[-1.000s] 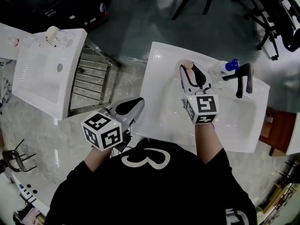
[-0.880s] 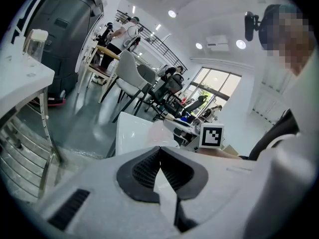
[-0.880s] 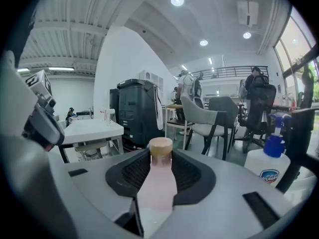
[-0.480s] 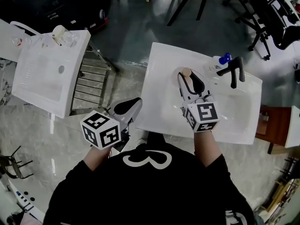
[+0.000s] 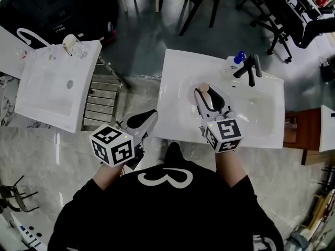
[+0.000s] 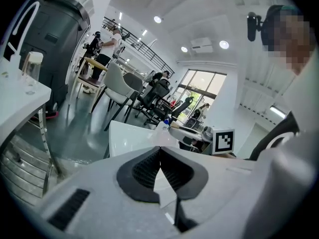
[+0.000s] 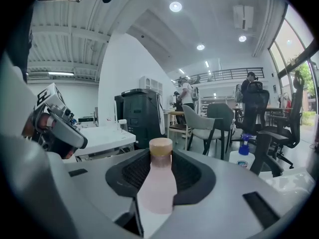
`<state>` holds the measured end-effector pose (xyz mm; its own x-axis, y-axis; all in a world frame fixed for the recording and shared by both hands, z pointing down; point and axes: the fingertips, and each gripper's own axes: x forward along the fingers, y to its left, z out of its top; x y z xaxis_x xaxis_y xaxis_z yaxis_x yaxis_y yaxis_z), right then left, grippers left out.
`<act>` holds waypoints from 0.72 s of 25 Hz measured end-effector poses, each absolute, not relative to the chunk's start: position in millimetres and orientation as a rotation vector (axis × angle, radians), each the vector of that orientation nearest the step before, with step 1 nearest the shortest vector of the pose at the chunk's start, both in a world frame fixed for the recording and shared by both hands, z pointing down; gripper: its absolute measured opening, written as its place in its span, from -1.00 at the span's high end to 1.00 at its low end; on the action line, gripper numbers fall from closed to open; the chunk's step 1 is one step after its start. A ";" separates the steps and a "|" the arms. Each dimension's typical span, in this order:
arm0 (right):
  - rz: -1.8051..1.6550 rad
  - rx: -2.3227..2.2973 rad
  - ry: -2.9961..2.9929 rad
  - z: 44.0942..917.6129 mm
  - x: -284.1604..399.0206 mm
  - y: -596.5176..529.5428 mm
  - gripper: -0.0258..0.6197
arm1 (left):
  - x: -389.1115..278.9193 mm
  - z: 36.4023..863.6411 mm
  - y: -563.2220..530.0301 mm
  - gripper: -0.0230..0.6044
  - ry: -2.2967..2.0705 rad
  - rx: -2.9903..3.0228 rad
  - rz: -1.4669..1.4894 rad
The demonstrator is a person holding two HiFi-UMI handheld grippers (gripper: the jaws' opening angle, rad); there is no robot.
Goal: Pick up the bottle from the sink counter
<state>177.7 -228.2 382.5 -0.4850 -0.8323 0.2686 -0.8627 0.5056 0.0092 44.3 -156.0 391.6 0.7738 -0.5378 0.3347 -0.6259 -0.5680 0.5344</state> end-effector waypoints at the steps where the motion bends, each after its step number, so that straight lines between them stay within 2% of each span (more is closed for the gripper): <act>1: 0.184 1.445 -2.511 380.2 177.2 -222.9 0.51 | 44.5 389.2 -152.7 0.88 -0.857 2.320 0.174; 18: 0.124 1.465 -2.533 341.5 159.3 -138.3 0.51 | 35.5 349.0 -99.2 0.88 -0.800 2.446 0.108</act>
